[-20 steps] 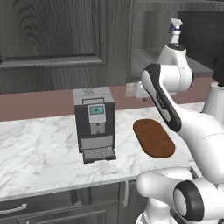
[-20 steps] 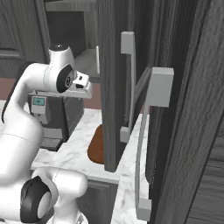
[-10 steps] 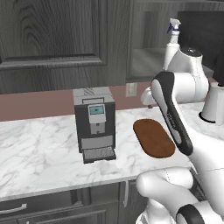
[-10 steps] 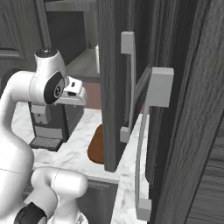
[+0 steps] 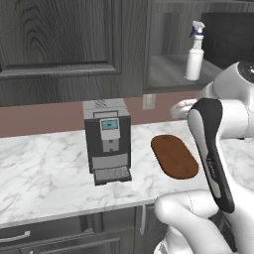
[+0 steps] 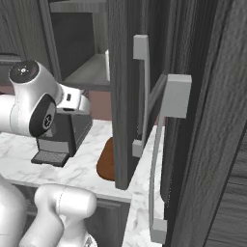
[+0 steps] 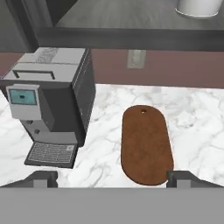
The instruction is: Grab the spray bottle from the cabinet, then place it next to the cutting board for sanitizing. Then grab the dish brush from the countertop next to the sink and place it next to the cutting board.
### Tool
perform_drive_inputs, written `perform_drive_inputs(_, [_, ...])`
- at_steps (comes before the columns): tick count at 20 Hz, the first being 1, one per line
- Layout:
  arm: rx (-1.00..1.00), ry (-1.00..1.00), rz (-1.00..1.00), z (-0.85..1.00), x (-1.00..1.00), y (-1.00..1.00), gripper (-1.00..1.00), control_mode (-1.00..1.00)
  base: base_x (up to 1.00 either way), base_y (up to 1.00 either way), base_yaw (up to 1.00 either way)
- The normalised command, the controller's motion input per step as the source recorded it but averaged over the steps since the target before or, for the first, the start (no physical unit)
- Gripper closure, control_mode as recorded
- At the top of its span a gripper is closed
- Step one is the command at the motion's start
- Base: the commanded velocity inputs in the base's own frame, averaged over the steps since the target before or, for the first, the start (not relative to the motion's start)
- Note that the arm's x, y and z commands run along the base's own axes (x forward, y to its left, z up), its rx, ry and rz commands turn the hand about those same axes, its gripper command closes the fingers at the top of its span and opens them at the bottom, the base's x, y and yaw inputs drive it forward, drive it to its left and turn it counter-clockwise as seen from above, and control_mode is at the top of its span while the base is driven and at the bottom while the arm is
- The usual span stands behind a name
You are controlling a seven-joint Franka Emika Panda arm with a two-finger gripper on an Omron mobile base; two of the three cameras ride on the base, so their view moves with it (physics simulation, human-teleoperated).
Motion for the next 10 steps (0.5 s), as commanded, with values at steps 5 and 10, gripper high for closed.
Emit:
perform_drive_inputs(5, [0.00, -0.16, 0.00, 0.61, -0.19, -0.15, -1.00, -1.00, 0.00, 0.00, 0.00])
perform_drive_inputs(10, [0.00, -0.13, 0.00, 0.59, -0.26, -0.15, -1.00, -1.00, 0.00, 0.00, 0.00])
